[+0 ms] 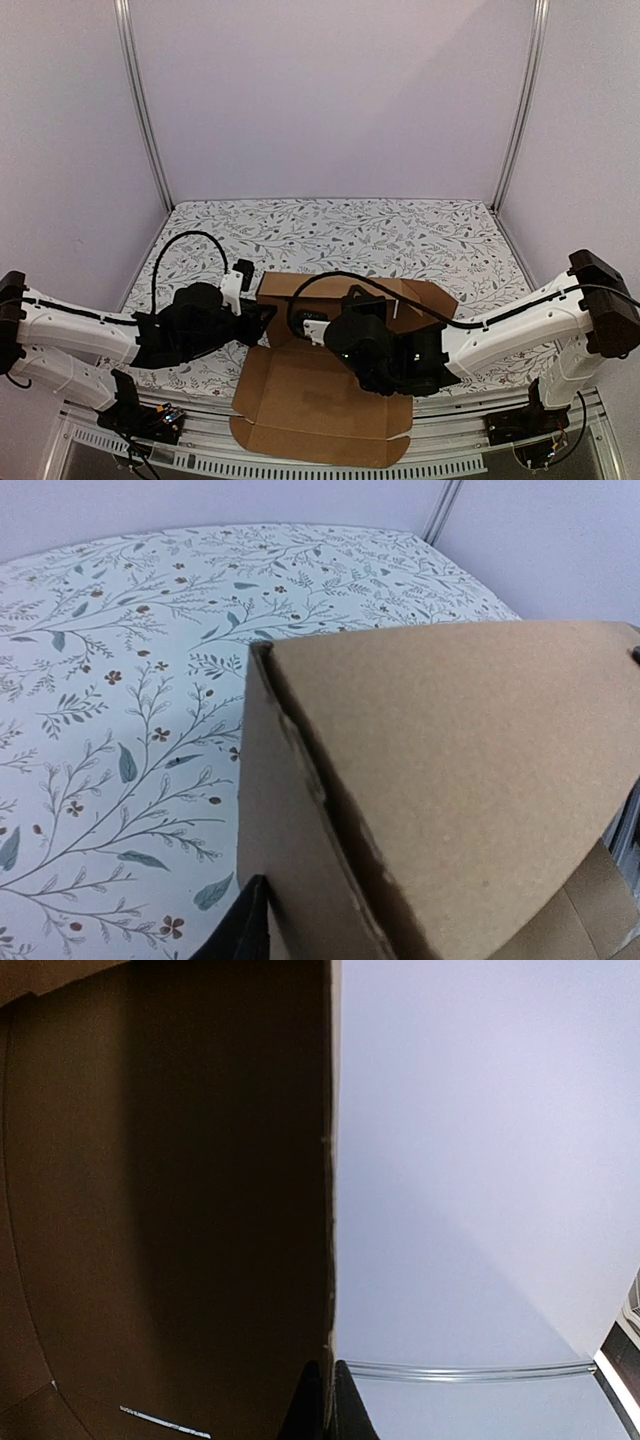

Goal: Fold the paper box

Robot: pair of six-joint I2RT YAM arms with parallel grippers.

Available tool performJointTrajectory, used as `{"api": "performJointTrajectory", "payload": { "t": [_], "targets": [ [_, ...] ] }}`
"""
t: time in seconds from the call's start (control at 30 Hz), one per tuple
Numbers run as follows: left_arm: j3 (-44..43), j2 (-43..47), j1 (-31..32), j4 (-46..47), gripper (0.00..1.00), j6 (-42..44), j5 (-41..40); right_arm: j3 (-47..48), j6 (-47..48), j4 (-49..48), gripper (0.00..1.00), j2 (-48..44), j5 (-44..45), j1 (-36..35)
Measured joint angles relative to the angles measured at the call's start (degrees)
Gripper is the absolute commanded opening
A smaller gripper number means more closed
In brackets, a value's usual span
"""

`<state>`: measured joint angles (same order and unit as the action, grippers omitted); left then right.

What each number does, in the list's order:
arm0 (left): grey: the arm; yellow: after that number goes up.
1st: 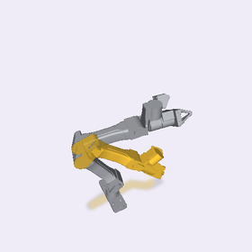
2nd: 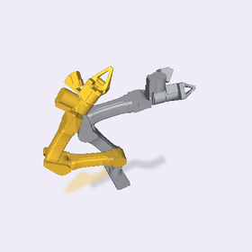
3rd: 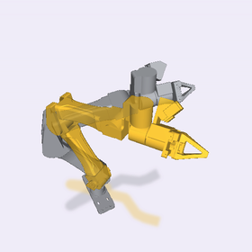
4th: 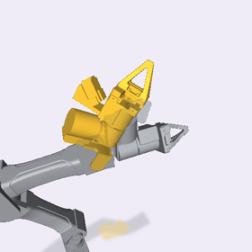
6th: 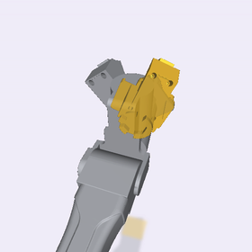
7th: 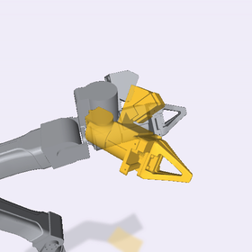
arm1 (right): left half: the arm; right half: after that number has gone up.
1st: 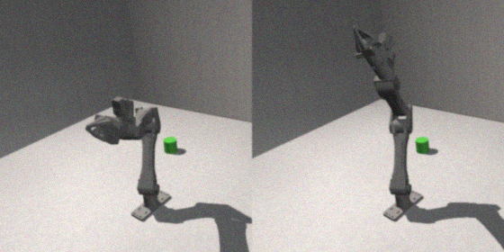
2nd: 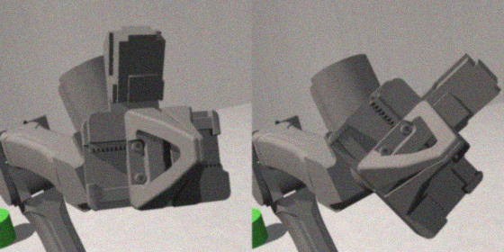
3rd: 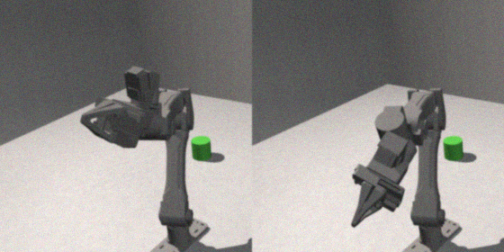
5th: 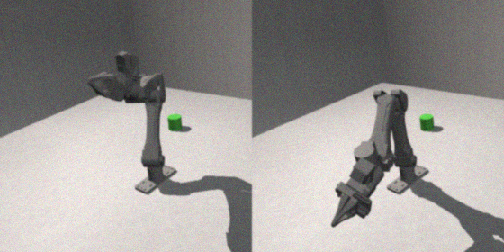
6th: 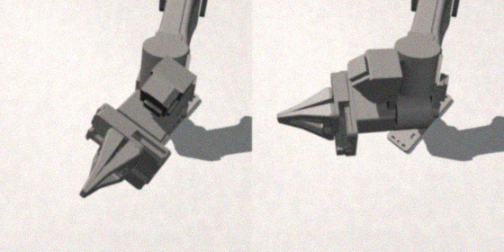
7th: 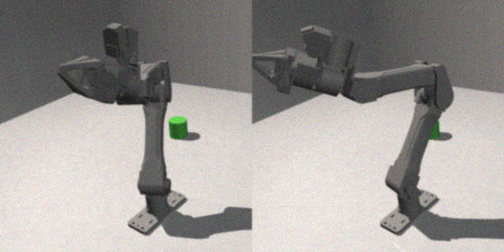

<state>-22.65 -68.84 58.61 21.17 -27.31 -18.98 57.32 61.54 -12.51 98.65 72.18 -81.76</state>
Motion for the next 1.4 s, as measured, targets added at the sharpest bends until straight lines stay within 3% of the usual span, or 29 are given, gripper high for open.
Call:
{"api": "performJointTrajectory", "payload": {
  "t": [0.1,0.33,0.63,0.7,0.83,0.97,1.27,1.4],
  "targets": [
    [0.0,-1.0,0.2,1.0,0.26,0.1,-1.0,0.0,-1.0,1.4,0.00,-0.6,0.4,-0.3],
    [0.0,-2.3,0.6,3.4,0.49,0.4,-1.4,0.1,-3.5,3.2,0.00,-0.9,0.7,-0.7],
    [-0.2,-7.1,0.7,7.0,0.56,1.0,-3.5,1.6,-7.2,6.7,0.00,-0.9,0.3,-1.2],
    [-0.2,-8.2,0.7,7.7,0.49,1.0,-3.9,1.9,-7.9,7.7,0.00,-0.9,0.3,-1.3],
    [-0.3,-9.8,1.0,9.6,0.21,1.0,-4.9,2.5,-9.4,9.3,0.00,-0.9,0.3,-1.4],
    [-0.3,-10.8,1.3,10.4,0.00,1.6,-6.6,3.2,-11.3,11.3,0.00,-0.9,0.5,-1.5],
    [-0.3,-11.2,1.4,10.6,0.00,3.1,-8.5,6.2,-15.1,16.2,0.01,-0.9,-0.1,-1.9],
    [-0.9,-11.2,1.4,9.6,0.00,3.3,-9.1,7.0,-16.6,17.9,0.18,-0.9,-0.6,-1.9]
  ]
}}
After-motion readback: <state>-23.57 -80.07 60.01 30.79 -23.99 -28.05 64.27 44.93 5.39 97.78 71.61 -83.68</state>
